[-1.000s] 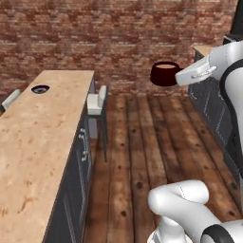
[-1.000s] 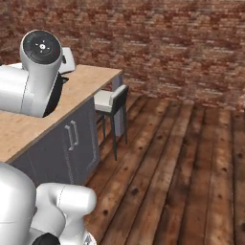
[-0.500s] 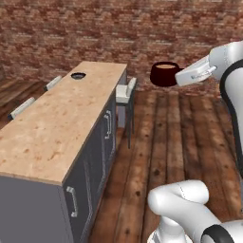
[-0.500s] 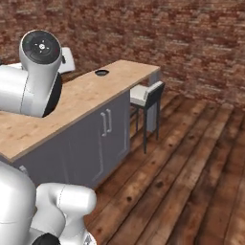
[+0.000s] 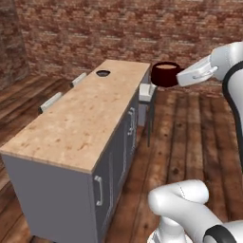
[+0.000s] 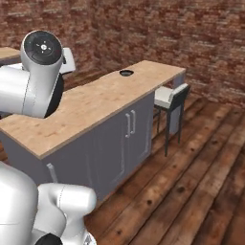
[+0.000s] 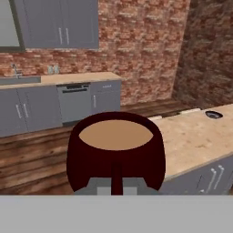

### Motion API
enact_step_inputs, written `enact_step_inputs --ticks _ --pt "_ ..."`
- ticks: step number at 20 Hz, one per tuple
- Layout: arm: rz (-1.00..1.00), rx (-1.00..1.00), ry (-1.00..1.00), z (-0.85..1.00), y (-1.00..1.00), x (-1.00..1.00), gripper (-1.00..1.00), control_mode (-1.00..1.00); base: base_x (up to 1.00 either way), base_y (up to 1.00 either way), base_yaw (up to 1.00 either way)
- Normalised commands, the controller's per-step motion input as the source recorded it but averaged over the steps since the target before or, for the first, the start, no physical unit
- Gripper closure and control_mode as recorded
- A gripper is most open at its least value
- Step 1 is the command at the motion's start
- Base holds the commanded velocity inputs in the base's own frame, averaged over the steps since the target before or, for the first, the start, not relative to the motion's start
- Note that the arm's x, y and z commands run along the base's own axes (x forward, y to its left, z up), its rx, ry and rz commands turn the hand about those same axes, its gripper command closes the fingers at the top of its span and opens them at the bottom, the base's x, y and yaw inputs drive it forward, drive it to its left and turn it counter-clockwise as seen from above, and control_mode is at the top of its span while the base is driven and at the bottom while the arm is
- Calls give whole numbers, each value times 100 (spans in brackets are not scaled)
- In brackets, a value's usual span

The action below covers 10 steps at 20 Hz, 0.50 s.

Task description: Pick the cup of tea, navigate to the dining table, and place it on the saucer.

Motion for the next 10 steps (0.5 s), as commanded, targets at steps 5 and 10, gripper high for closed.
enact_step_inputs --ticks 5,10 --pt "0 0 0 0 0 0 100 100 5 100 1" --pt "0 0 0 0 0 0 100 100 0 100 -1"
